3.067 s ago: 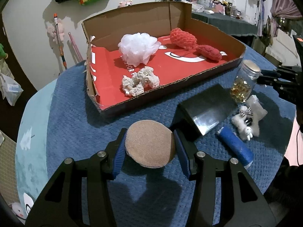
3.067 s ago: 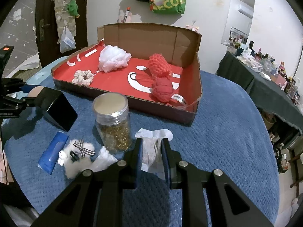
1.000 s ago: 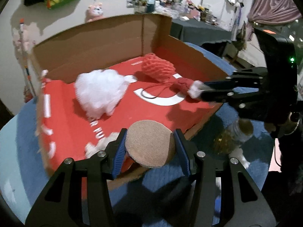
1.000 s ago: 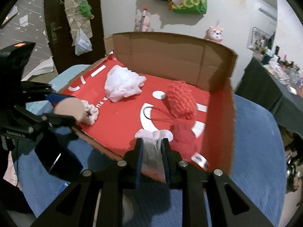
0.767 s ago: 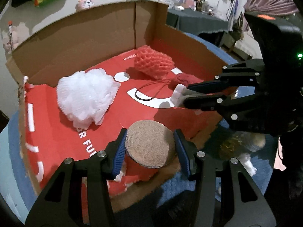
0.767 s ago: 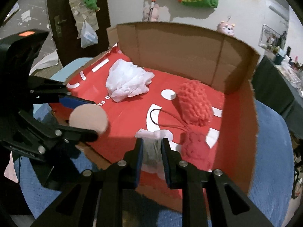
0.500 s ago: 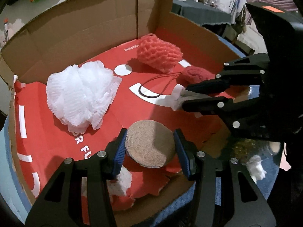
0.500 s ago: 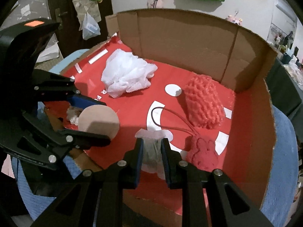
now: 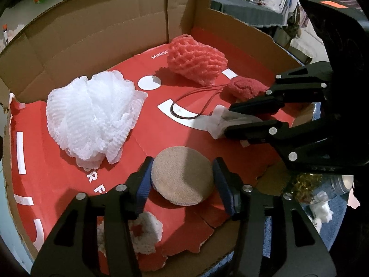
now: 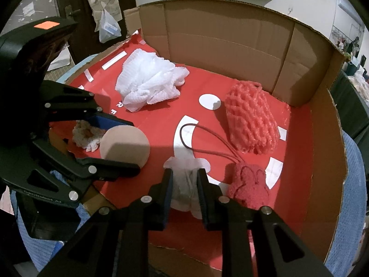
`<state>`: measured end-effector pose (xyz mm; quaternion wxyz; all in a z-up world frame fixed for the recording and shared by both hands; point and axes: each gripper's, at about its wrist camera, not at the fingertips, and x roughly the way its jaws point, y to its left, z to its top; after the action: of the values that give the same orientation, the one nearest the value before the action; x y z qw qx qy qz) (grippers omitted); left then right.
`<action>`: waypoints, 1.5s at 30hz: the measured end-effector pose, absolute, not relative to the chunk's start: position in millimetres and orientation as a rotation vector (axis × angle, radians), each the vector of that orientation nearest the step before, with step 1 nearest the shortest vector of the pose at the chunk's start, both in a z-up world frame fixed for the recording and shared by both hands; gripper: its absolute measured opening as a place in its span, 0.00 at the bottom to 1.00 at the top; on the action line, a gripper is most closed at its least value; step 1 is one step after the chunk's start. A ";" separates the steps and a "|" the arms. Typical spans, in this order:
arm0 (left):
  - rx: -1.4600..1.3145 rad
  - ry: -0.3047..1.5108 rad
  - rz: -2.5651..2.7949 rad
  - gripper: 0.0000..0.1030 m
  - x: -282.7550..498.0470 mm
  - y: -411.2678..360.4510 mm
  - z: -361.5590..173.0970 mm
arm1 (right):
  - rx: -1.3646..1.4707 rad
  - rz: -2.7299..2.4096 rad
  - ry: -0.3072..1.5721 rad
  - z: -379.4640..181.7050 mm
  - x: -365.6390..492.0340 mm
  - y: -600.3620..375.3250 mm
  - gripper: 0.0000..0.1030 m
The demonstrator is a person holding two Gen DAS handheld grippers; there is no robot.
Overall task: Organize soft objects
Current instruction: 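Lower the cloth and pad into the box and open both tools, then withdraw both tools from the box toward the blue roll and white tissue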
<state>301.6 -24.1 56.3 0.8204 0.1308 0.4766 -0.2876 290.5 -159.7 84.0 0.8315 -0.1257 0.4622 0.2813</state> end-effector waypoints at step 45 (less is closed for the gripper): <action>0.029 0.532 -0.425 0.93 124.5 10.9 184.9 | -0.159 0.495 0.596 220.6 128.5 -191.2 1.00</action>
<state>124.5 10.9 184.9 0.9425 0.0143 0.2610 -0.2083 128.5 -191.2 220.6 0.9229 -0.0776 0.2902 0.2410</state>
